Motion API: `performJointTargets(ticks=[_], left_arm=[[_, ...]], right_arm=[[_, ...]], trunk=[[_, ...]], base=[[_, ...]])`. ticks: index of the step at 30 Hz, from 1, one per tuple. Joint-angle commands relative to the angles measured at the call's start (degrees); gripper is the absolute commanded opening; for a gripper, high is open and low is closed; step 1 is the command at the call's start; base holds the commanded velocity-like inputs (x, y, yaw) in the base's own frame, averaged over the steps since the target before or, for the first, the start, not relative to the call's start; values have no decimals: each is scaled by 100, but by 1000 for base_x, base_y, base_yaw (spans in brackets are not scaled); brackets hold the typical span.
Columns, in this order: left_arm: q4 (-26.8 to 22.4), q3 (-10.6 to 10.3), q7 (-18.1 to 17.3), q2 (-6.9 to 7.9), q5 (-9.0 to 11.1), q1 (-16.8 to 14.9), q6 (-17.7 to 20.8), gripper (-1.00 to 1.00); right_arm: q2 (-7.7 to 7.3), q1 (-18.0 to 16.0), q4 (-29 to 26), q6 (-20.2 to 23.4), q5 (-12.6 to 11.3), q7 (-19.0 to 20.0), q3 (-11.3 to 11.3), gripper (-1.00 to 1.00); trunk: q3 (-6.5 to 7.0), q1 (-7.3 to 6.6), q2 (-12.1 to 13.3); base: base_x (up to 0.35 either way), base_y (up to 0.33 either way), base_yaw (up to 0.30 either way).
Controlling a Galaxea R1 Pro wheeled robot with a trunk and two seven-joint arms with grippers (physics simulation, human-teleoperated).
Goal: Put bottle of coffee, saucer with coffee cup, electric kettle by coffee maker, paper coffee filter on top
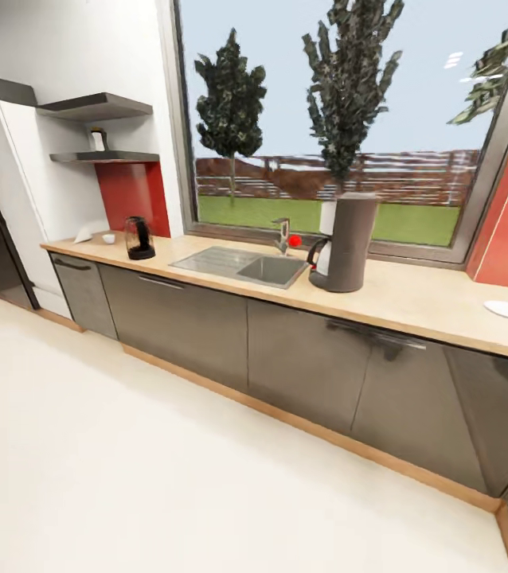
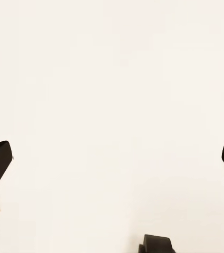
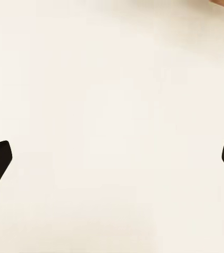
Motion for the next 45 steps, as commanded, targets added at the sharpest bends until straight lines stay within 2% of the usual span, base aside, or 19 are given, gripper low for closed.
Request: performJointTargets(ticks=[1, 45], left_arm=[[7, 11, 2, -2, -2, -4, -20, 100], [7, 11, 2, -2, -2, -7, -20, 100]], right_arm=[[1, 2, -5, -7, 5, -2, 1, 100], [29, 2, -5, -4, 14, 7, 10, 100]], trunk=[[-5, 3, -2], [-5, 3, -2]], base=[[337, 0, 276], [337, 0, 277]])
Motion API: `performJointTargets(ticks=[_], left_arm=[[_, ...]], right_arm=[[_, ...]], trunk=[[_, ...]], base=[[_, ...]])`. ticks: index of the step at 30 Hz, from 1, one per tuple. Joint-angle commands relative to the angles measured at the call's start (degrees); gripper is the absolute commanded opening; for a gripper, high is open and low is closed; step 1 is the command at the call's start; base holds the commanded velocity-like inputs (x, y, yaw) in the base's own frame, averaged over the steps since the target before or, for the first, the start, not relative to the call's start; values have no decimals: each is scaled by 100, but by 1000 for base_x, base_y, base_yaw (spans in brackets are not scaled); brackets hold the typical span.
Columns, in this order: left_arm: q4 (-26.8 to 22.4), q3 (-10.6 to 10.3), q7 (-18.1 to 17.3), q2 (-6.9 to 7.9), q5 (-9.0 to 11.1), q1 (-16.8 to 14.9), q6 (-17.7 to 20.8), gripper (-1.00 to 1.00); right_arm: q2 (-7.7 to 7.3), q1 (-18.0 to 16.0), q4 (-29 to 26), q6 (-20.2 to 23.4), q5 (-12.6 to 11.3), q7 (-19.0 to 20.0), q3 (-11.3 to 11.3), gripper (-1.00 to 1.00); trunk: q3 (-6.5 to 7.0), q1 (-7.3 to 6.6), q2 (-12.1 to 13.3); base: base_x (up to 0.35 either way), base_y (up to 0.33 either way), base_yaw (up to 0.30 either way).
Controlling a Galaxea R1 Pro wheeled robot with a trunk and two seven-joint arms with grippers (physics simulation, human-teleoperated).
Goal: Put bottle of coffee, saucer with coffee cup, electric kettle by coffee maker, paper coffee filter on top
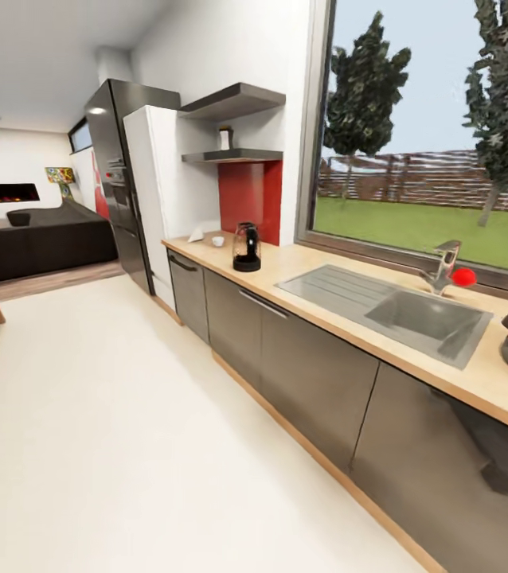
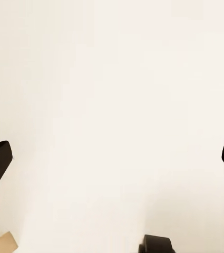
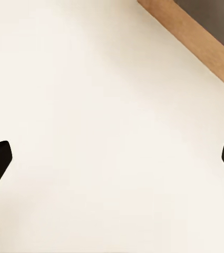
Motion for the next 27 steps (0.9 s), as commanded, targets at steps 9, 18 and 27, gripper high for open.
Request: performJointTargets(ticks=[9, 18, 27], left_arm=[[7, 11, 2, -2, -2, -2, -20, 100], [7, 15, 2, 2, 6, -2, -20, 100], [7, 16, 2, 3, 7, -2, -20, 100]], right_arm=[[0, 2, -5, -10, 6, -1, 1, 100], [0, 2, -5, -10, 6, -1, 1, 100], [0, 2, -5, -10, 6, -1, 1, 100]], trunk=[[-5, 3, -2], [-5, 3, -2], [-5, 3, -2]], base=[[337, 0, 277], [337, 0, 277], [337, 0, 277]])
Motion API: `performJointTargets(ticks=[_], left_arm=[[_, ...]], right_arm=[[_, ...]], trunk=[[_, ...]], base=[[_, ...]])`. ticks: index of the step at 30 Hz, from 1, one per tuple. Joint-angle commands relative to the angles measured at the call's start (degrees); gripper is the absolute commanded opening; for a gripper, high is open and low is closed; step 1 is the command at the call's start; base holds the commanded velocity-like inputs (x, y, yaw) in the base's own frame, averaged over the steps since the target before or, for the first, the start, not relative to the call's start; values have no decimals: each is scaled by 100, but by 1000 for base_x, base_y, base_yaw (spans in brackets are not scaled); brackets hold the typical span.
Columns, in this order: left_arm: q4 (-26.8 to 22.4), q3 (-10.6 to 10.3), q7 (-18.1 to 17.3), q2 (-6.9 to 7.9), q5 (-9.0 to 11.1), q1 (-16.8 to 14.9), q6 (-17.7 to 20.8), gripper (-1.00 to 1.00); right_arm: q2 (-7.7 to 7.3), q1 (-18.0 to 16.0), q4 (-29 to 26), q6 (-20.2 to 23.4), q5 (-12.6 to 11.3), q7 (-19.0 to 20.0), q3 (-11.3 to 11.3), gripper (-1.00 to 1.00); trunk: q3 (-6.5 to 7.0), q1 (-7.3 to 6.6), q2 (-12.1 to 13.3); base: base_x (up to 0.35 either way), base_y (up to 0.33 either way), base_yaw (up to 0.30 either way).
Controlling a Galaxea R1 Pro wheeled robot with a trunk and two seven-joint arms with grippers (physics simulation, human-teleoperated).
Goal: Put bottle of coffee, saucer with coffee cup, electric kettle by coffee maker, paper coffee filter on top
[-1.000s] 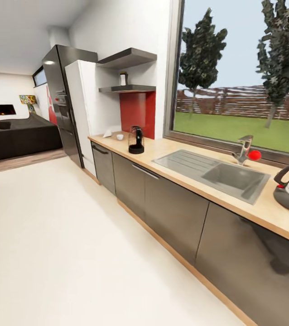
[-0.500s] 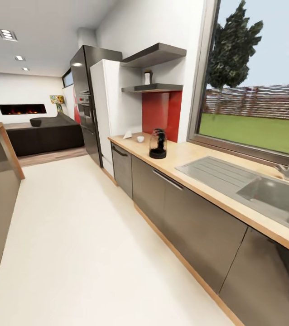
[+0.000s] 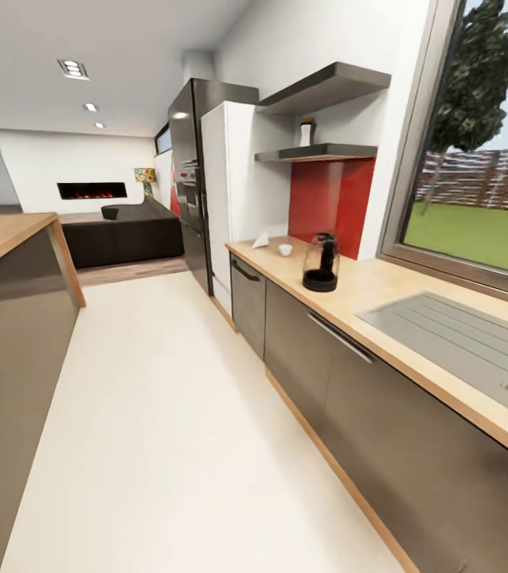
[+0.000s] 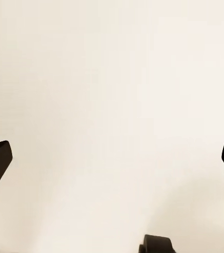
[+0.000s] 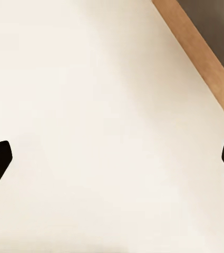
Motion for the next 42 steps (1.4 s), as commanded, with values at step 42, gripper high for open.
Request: performJointTargets(ticks=[42], left_arm=[[7, 5, 2, -2, 17, -13, -20, 100]], right_arm=[[0, 2, -5, -10, 6, -1, 1, 100]], trunk=[[-5, 3, -2]], base=[[337, 0, 272]])
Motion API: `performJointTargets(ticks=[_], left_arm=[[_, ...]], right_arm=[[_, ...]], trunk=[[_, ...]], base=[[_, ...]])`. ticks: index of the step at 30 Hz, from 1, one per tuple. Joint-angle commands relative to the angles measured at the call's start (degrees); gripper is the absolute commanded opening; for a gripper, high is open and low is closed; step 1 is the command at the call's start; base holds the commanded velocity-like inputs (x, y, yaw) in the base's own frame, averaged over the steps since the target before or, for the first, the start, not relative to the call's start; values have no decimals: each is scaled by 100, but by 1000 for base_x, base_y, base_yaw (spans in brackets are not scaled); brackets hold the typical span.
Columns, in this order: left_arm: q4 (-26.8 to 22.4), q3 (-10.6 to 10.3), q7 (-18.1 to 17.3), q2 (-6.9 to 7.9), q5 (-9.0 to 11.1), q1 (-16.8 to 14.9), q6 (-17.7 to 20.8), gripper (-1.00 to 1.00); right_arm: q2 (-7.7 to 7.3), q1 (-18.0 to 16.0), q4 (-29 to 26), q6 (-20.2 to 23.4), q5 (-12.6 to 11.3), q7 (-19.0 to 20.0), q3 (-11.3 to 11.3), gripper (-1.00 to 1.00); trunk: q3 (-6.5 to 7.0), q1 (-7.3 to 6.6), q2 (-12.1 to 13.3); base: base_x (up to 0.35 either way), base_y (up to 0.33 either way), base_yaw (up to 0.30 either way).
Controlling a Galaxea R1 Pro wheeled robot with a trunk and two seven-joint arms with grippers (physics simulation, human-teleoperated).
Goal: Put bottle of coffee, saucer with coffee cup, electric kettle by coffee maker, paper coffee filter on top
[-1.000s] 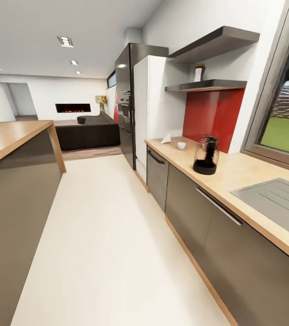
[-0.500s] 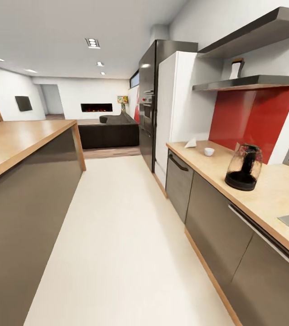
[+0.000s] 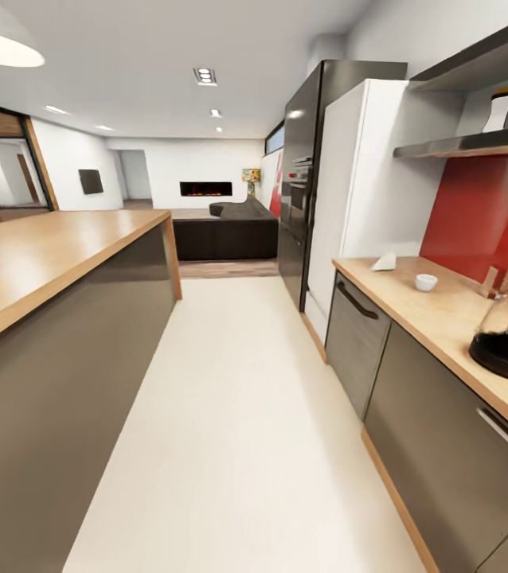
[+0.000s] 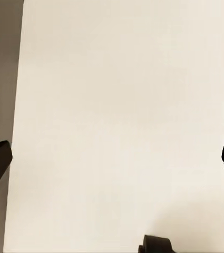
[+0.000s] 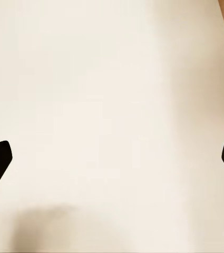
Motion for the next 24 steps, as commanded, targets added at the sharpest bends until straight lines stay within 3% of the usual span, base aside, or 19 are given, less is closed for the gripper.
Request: performJointTargets(ticks=[1, 24], left_arm=[[5, 10, 2, -2, 1, -4, -19, 100], [5, 10, 2, 1, 1, -4, -19, 100]], right_arm=[[-1, 2, -6, -9, 6, -1, 2, 100], [-36, 2, 9, -9, 19, -1, 2, 100]], trunk=[[-5, 4, -2], [-5, 4, -2]], base=[[337, 0, 91], [337, 0, 7]])
